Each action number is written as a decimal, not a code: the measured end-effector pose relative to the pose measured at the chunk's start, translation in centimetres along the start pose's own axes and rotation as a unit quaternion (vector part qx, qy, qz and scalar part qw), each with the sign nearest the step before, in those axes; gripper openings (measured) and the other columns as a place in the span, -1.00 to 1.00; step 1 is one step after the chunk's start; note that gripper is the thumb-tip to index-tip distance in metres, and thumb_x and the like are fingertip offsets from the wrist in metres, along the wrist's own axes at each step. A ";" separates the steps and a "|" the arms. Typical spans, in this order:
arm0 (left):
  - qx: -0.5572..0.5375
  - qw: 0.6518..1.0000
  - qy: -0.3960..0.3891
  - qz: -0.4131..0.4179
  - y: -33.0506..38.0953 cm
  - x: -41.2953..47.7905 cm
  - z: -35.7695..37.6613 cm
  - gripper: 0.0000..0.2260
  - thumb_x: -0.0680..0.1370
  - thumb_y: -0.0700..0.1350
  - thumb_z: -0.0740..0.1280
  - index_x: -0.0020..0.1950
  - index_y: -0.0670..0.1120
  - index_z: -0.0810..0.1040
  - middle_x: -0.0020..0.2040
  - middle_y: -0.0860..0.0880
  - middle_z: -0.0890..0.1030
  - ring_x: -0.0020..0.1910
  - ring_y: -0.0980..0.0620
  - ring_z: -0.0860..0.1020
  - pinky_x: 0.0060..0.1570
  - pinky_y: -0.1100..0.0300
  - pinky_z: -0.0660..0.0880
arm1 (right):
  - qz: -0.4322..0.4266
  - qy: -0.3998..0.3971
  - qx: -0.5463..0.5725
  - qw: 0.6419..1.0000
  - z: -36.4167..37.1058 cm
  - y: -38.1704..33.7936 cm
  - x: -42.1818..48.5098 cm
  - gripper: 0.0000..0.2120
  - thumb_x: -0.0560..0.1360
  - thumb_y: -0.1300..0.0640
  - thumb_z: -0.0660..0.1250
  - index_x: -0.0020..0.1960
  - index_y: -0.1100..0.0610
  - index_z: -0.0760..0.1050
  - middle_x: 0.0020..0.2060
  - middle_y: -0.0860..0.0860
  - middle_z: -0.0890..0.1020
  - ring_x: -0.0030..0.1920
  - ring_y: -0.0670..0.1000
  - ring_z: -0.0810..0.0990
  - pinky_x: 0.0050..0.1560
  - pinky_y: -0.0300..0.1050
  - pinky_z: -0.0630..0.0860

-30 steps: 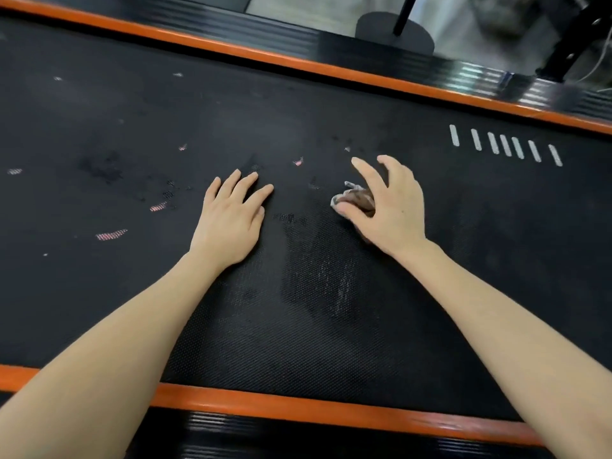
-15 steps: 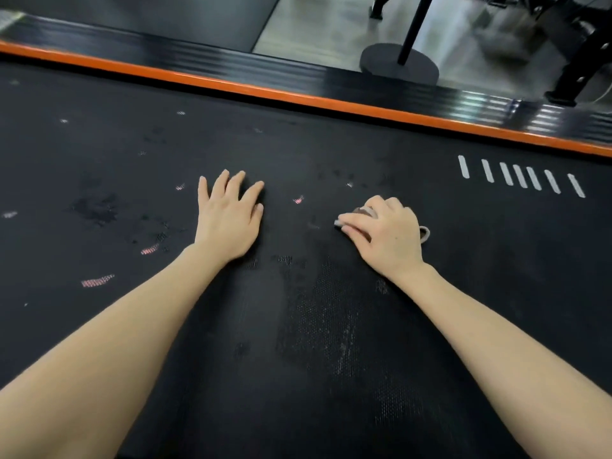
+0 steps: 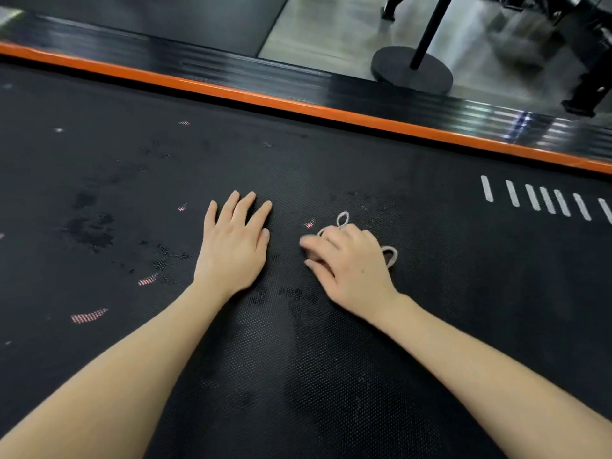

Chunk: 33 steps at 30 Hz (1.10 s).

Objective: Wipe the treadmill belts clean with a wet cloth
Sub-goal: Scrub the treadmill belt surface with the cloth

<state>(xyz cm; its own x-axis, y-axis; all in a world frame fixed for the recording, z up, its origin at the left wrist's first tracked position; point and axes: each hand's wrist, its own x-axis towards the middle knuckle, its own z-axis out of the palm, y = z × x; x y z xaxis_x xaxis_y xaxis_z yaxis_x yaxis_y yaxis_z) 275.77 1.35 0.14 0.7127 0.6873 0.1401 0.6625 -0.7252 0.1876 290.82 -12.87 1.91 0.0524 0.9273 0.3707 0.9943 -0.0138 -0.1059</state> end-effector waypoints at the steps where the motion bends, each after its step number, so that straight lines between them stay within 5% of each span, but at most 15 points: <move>1: 0.000 1.000 -0.001 0.000 0.0 0.0 0.0 -0.47 0.55 0.06 -0.09 0.43 -0.06 0.37 0.43 -0.15 0.36 0.46 -0.18 0.22 0.42 -0.19 0.07 | 0.002 0.005 -0.015 1.000 -0.1 0.9 0.5 -0.67 0.49 -0.07 0.21 0.19 0.04 0.48 -0.13 0.04 0.55 -0.18 0.13 0.50 -0.27 0.03 0.44; 3: -0.001 1.000 -0.002 -0.003 0.1 0.0 0.0 -0.47 0.55 0.07 -0.10 0.44 -0.05 0.36 0.43 -0.15 0.36 0.46 -0.18 0.21 0.42 -0.18 0.05 | 0.040 0.023 -0.032 0.998 0.2 3.1 2.7 -0.62 0.50 -0.10 0.20 0.23 0.05 0.47 -0.12 0.10 0.52 -0.20 0.15 0.48 -0.31 0.06 0.48; 8: -0.001 1.000 -0.003 -0.004 0.1 0.0 0.0 -0.46 0.55 0.07 -0.12 0.44 -0.04 0.35 0.44 -0.15 0.34 0.47 -0.17 0.20 0.43 -0.17 0.04 | 0.097 0.025 -0.038 0.994 1.4 2.3 4.2 -0.68 0.46 -0.25 0.22 -0.06 -0.04 0.58 -0.17 0.01 0.52 -0.20 0.08 0.45 -0.28 -0.03 0.42; 14: 0.006 1.000 -0.003 -0.004 0.1 0.1 0.1 -0.47 0.55 0.06 -0.10 0.44 -0.05 0.36 0.43 -0.15 0.35 0.47 -0.18 0.21 0.42 -0.18 0.05 | 0.059 0.035 -0.018 0.998 1.4 0.6 2.7 -0.82 0.45 -0.05 0.35 -0.24 0.03 0.52 -0.30 -0.03 0.53 -0.30 0.07 0.44 -0.36 -0.09 0.32; 19: 0.002 1.000 -0.001 -0.005 0.0 0.1 0.2 -0.46 0.54 0.07 -0.12 0.44 -0.04 0.36 0.43 -0.14 0.35 0.47 -0.17 0.20 0.42 -0.18 0.04 | 0.146 0.065 -0.039 0.986 3.1 1.8 8.2 -0.84 0.43 -0.04 0.38 -0.22 0.04 0.56 -0.30 0.00 0.54 -0.30 0.14 0.49 -0.35 -0.07 0.34; 28: 0.000 1.000 0.010 -0.003 0.1 0.0 0.2 -0.47 0.55 0.06 -0.10 0.44 -0.05 0.35 0.43 -0.16 0.35 0.46 -0.18 0.21 0.42 -0.18 0.04 | -0.015 -0.003 0.026 1.000 -0.3 -0.4 -0.6 -0.85 0.47 -0.03 0.34 -0.20 0.03 0.54 -0.24 -0.03 0.57 -0.26 0.05 0.47 -0.33 -0.05 0.35; 33: -0.007 1.000 0.007 -0.005 0.0 0.1 0.3 -0.47 0.55 0.06 -0.10 0.44 -0.04 0.35 0.44 -0.15 0.34 0.47 -0.17 0.19 0.43 -0.17 0.01 | 0.139 0.027 -0.050 0.989 2.5 3.8 8.5 -0.78 0.48 -0.08 0.32 -0.16 0.07 0.56 -0.23 0.04 0.57 -0.21 0.18 0.52 -0.30 -0.05 0.32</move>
<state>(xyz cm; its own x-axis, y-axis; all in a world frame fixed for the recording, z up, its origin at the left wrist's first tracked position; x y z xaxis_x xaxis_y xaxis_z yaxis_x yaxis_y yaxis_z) 275.93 1.35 -0.17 0.7032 0.6945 0.1523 0.6655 -0.7183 0.2027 294.77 -4.14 2.32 0.3265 0.8612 0.3895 0.9451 -0.3040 -0.1203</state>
